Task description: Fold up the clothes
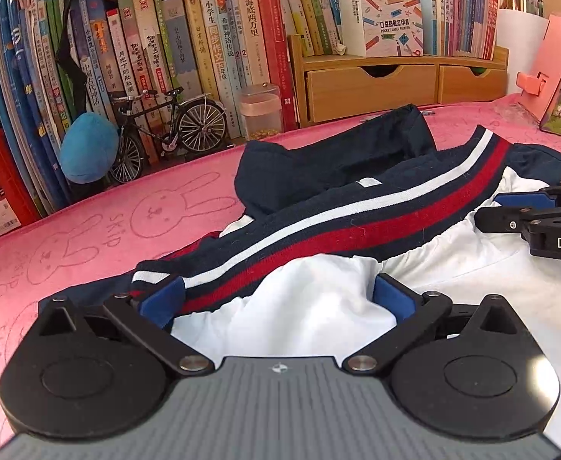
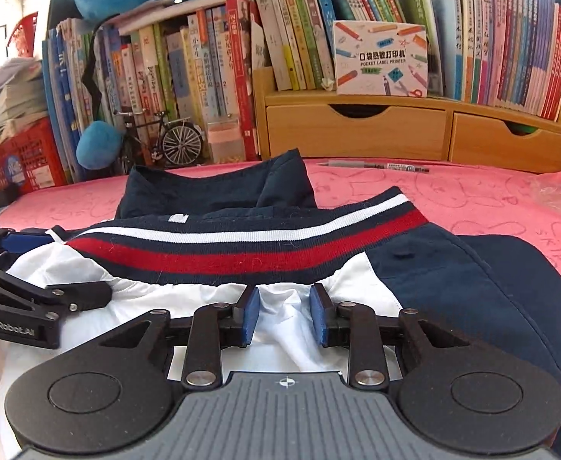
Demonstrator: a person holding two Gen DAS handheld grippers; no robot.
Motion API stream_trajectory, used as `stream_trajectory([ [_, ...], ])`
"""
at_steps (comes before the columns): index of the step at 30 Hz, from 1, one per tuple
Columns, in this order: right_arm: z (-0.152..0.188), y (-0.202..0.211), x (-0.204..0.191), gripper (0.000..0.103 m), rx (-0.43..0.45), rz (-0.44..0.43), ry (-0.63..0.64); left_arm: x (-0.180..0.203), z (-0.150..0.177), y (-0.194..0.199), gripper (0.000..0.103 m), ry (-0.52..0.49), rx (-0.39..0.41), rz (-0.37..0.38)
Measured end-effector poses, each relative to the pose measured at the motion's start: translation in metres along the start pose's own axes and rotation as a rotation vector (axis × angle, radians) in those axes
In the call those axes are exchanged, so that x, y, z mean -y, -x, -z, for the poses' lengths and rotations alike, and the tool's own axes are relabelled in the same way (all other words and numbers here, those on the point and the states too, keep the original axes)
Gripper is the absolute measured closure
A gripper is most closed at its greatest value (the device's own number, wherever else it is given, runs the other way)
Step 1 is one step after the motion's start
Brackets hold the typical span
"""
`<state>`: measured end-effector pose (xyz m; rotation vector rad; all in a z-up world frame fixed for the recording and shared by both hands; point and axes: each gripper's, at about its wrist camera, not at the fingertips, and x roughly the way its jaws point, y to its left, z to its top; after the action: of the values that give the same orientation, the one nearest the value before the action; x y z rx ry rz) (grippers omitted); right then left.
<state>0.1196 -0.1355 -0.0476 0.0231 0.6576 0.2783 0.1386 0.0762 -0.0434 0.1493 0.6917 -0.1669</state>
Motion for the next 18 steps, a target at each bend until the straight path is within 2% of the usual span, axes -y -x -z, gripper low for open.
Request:
stream_trajectory([
  [5,-0.001,-0.002,-0.001,0.072,-0.01,-0.004,0.02,-0.042,0.0,0.014,0.0,0.121,-0.019,0.127],
  [7,-0.001,-0.002,-0.002,0.071,-0.01,0.0,0.025,-0.053,-0.001,0.024,0.0,0.21,-0.02,0.167],
  [9,-0.001,-0.002,-0.001,0.071,-0.011,0.001,0.019,-0.057,0.002,0.044,0.001,0.3,-0.022,0.173],
  [11,-0.002,-0.002,-0.001,0.071,-0.011,0.002,0.017,-0.05,0.011,0.068,0.0,0.247,0.026,0.157],
  [12,-0.002,-0.002,-0.001,0.071,-0.011,0.003,0.02,-0.042,0.017,0.078,0.0,0.168,0.048,0.124],
  [14,-0.002,-0.002,-0.001,0.071,-0.011,0.007,0.025,-0.027,0.031,0.079,0.0,0.02,0.029,-0.063],
  [15,-0.002,-0.001,-0.001,0.071,-0.01,0.009,0.028,-0.029,0.04,0.072,0.0,-0.008,-0.01,-0.148],
  [16,-0.002,-0.001,-0.002,0.071,-0.01,0.012,0.031,-0.031,0.048,0.066,0.0,-0.031,-0.045,-0.226],
  [18,-0.002,-0.001,-0.002,0.071,-0.01,0.012,0.029,-0.058,0.063,0.068,0.0,0.072,-0.047,-0.218],
])
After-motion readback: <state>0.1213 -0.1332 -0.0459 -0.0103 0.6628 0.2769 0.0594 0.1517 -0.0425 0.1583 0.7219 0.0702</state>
